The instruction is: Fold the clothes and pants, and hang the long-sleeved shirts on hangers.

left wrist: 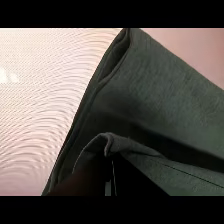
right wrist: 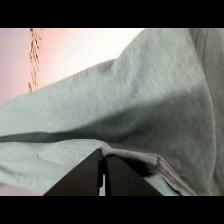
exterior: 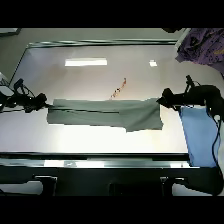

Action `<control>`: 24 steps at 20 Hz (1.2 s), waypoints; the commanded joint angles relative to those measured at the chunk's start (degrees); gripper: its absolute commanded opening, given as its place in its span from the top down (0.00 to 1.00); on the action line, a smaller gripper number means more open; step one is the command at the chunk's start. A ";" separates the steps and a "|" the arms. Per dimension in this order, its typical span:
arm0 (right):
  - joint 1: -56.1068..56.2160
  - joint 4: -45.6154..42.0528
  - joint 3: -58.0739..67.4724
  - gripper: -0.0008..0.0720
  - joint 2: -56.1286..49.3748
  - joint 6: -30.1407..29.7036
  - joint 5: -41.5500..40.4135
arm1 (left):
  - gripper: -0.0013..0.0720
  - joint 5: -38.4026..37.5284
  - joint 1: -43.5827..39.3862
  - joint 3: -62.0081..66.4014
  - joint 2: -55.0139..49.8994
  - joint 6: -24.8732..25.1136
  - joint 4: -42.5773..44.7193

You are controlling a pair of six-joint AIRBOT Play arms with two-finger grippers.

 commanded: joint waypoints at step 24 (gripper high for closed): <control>-14.67 0.90 16.35 0.07 -18.16 -7.82 -22.80 | 0.35 -6.75 -1.81 19.82 -11.04 -3.54 2.14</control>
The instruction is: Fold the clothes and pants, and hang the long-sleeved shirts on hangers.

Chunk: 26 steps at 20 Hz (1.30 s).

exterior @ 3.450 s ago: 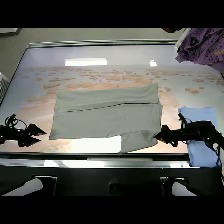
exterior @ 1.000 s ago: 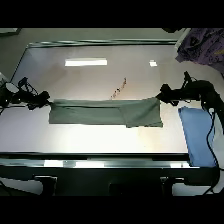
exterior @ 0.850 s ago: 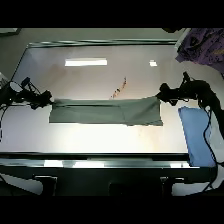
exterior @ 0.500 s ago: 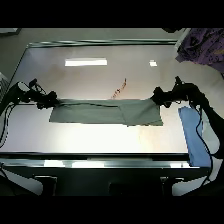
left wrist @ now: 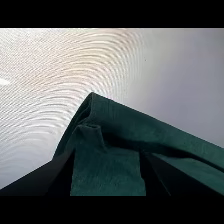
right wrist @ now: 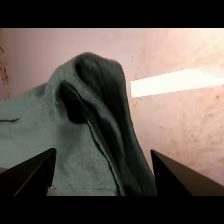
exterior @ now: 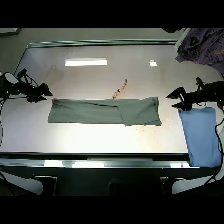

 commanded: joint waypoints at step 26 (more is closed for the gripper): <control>11.61 -16.72 11.19 0.94 12.39 19.02 -12.44 | 0.96 8.79 -26.95 0.85 -8.07 2.08 -29.66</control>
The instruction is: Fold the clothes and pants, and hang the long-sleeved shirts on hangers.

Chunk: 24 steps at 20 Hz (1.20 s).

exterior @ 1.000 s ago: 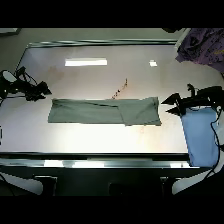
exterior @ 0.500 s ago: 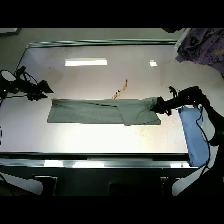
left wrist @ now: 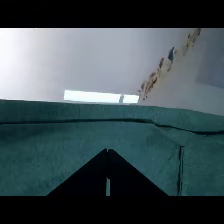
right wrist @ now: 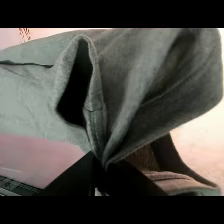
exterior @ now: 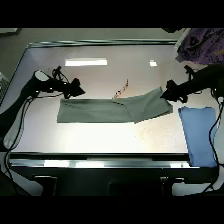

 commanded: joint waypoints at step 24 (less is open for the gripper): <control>0.52 -9.62 16.55 0.94 9.05 18.71 -7.72 | 0.97 0.92 -27.02 21.81 -16.70 -7.30 -9.27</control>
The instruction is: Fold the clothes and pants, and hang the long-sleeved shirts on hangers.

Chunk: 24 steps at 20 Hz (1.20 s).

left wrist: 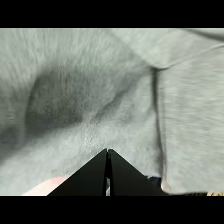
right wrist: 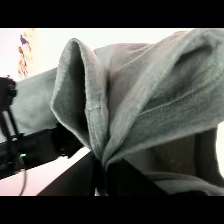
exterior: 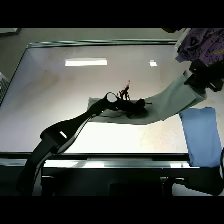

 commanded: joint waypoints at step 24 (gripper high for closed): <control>43.54 -1.49 0.04 0.94 -19.87 36.41 30.29 | 0.96 -37.20 51.76 0.44 32.41 -1.05 37.40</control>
